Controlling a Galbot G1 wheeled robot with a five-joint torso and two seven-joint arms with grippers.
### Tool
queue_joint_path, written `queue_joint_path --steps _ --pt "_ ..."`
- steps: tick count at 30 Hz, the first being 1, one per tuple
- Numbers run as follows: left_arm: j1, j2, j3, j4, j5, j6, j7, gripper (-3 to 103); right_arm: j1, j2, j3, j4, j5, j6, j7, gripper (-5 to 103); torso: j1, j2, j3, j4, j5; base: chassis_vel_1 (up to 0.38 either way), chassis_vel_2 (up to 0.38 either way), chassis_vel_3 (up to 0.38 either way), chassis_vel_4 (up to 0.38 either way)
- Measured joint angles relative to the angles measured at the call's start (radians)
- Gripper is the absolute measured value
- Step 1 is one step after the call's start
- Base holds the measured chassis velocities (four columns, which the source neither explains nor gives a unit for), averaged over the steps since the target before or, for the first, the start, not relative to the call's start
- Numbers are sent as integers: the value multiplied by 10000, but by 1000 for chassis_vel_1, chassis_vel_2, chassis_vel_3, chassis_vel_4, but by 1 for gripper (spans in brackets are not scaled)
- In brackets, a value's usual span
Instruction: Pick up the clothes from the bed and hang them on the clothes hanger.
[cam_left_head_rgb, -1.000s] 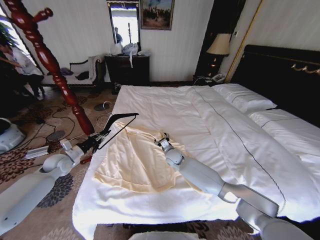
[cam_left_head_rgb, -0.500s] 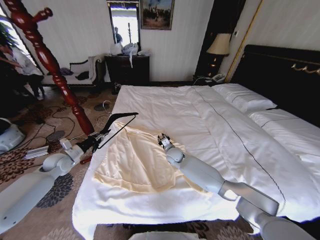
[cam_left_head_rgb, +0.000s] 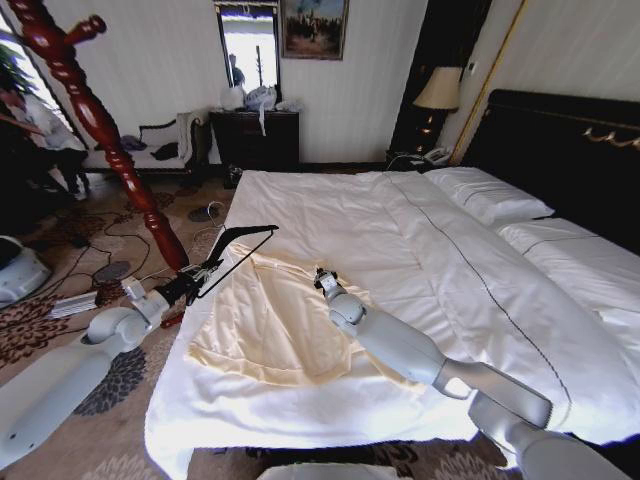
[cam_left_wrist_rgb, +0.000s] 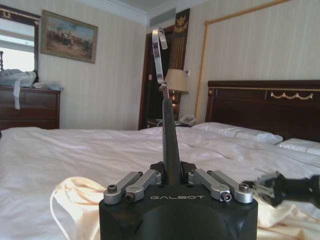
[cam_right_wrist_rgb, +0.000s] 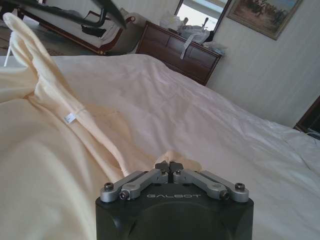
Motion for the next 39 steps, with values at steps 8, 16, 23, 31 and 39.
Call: queue_joint_path --steps 8,16,23,31,39 --pt "560 820 -206 -345 -379 61 103 17 130 -188 606 -20 243 8 99 0 0 0 -1 1 2 0 0 0 0" --pt "1075 1301 -52 -796 -1153 210 570 17 48 -715 1273 6 180 229 -3 0 0 1 -1 -2 2 0 0 0 0" --pt "1006 1185 365 -1047 -1523 780 862 17 -684 -1300 1777 962 132 415 26 0 -1 1 -1 -2 3 0 0 0 0" --pt "651 1286 954 -1110 -1543 1027 949 17 -691 -1369 1787 1197 37 686 -70 0 1 1 -1 -1 3 0 0 0 0" --pt "-71 1271 1811 -1024 -1554 1122 1195 17 -428 -1294 1597 1726 317 761 -96 0 0 1 0 -1 2 0 0 0 0"
